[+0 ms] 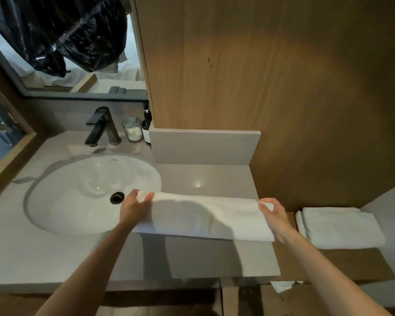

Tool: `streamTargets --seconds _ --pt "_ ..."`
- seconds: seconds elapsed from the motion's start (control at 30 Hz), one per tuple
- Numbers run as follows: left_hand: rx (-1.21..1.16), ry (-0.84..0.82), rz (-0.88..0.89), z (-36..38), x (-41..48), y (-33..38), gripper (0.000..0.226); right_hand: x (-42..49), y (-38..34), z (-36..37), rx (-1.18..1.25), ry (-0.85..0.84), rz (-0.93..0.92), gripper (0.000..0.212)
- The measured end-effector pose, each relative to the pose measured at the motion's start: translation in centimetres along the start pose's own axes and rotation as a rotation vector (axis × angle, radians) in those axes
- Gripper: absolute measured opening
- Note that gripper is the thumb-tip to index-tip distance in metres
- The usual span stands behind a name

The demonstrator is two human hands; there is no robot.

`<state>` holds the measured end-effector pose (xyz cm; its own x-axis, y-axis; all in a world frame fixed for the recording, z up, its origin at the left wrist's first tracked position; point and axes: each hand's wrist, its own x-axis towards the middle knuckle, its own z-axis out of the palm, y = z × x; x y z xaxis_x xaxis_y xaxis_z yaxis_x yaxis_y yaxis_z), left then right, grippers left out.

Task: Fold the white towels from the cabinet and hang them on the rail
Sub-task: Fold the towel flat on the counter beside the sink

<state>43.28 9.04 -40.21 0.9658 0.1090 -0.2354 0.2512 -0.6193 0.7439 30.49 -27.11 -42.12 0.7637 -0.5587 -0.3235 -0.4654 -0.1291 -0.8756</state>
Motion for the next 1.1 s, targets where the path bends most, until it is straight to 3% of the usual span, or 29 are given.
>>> streamTargets --seconds 0.17,0.3,0.43,0.63,0.77,0.9,1.1 --pt "0.109 0.0 0.056 1.2 1.5 -1.5 0.033 1.4 -0.5 0.5 -0.18 -0.037 -0.129 0.012" --pt "0.105 0.011 0.093 1.5 2.0 -2.0 0.029 1.8 0.0 0.9 -0.316 -0.02 -0.126 0.014" --pt "0.114 0.005 0.073 1.8 2.3 -2.0 0.03 1.7 -0.3 1.3 -0.248 0.061 -0.06 0.014" --pt "0.133 0.017 0.06 1.9 2.3 -2.2 0.029 0.9 -0.8 1.0 -0.135 0.076 0.071 0.044" --pt "0.131 0.038 0.063 2.1 2.4 -2.2 0.028 0.7 -0.7 1.0 -0.201 0.085 0.063 0.031" --pt "0.128 0.061 0.052 2.1 2.5 -2.5 0.03 0.6 -1.3 1.3 -0.414 0.103 -0.102 0.016" --pt "0.227 0.106 0.033 2.3 2.6 -2.2 0.032 0.7 -0.2 2.4 -0.728 0.183 -0.191 0.017"
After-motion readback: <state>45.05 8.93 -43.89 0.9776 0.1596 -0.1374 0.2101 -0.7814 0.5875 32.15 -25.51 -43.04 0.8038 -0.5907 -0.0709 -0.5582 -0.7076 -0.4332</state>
